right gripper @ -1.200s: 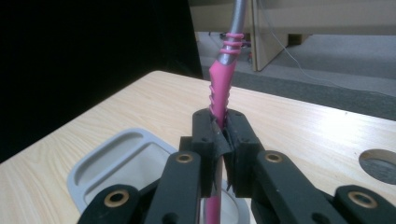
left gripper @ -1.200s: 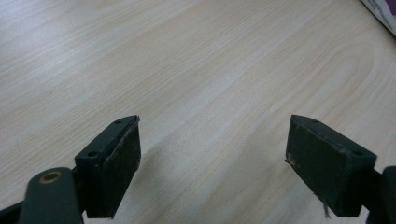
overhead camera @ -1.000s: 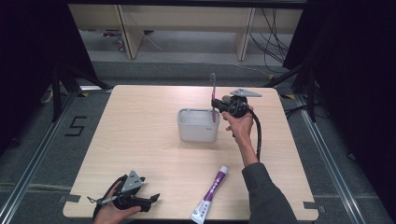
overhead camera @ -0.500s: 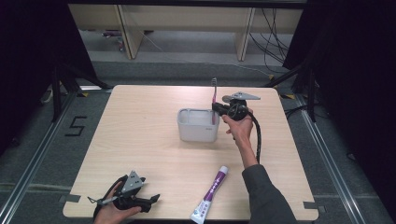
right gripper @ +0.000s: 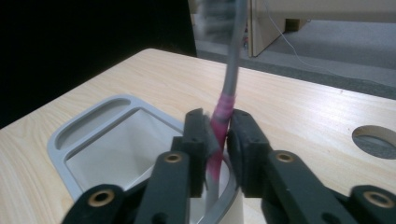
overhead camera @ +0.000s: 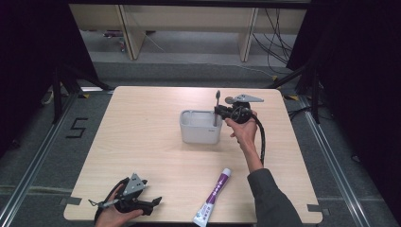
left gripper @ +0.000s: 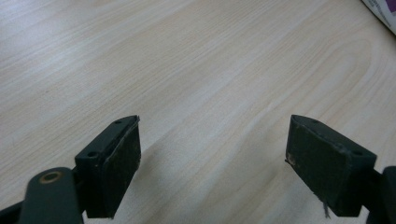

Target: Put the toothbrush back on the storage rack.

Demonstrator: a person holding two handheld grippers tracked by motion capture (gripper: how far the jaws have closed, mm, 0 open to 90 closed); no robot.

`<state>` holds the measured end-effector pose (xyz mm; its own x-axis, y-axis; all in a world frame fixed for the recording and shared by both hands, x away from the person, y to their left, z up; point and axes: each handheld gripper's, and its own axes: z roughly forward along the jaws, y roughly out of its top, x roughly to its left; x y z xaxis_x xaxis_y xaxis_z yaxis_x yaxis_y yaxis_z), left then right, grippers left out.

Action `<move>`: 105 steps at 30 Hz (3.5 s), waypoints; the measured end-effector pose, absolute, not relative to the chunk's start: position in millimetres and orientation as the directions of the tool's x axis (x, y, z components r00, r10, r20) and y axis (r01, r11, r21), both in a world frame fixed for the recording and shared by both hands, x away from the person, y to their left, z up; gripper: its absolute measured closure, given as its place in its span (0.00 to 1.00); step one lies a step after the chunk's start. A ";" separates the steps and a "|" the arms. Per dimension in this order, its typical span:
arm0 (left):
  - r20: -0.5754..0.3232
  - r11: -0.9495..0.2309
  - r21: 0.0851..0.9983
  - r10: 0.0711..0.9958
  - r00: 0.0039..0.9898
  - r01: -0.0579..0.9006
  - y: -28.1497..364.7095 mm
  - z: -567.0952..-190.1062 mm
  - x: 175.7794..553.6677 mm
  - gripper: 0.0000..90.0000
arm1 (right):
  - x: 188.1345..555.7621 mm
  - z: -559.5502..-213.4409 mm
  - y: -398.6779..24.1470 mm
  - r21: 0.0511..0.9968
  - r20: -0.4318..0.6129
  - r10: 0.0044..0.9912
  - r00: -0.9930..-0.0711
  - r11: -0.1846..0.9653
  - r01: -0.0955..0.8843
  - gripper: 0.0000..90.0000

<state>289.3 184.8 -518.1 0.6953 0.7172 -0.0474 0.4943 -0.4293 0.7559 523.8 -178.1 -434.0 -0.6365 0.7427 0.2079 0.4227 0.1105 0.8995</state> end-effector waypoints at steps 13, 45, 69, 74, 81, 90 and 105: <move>-0.041 -0.437 0.751 0.716 0.697 0.494 185.6 -517.9 289.5 0.19 | 500.4 -421.8 -194.1 0.894 0.241 0.753 -0.612 0.073 0.442 0.51; -0.046 -0.427 0.760 0.718 0.695 0.491 185.3 -516.7 288.8 0.19 | 430.4 -425.9 -233.9 0.885 0.167 0.708 -0.686 0.199 0.421 0.47; -0.030 -0.439 0.755 0.720 0.693 0.488 184.8 -514.8 289.7 0.19 | 403.3 -438.1 -229.8 0.858 0.137 0.669 -0.730 0.287 0.425 0.47; -0.035 -0.435 0.755 0.721 0.692 0.491 185.1 -514.9 289.5 0.19 | 398.5 -440.6 -228.5 0.853 0.117 0.663 -0.739 0.315 0.417 0.47; -0.035 -0.437 0.749 0.725 0.688 0.498 186.2 -513.9 289.4 0.19 | 390.4 -443.9 -222.7 0.837 0.114 0.641 -0.759 0.349 0.421 0.46; -0.035 -0.434 0.751 0.726 0.687 0.497 185.7 -514.5 288.9 0.19 | 380.4 -445.0 -214.7 0.826 0.076 0.601 -0.796 0.409 0.388 0.46; -0.046 -0.427 0.754 0.723 0.689 0.498 186.0 -514.1 288.8 0.19 | 366.1 -452.4 -204.3 0.806 0.078 0.557 -0.827 0.453 0.381 0.45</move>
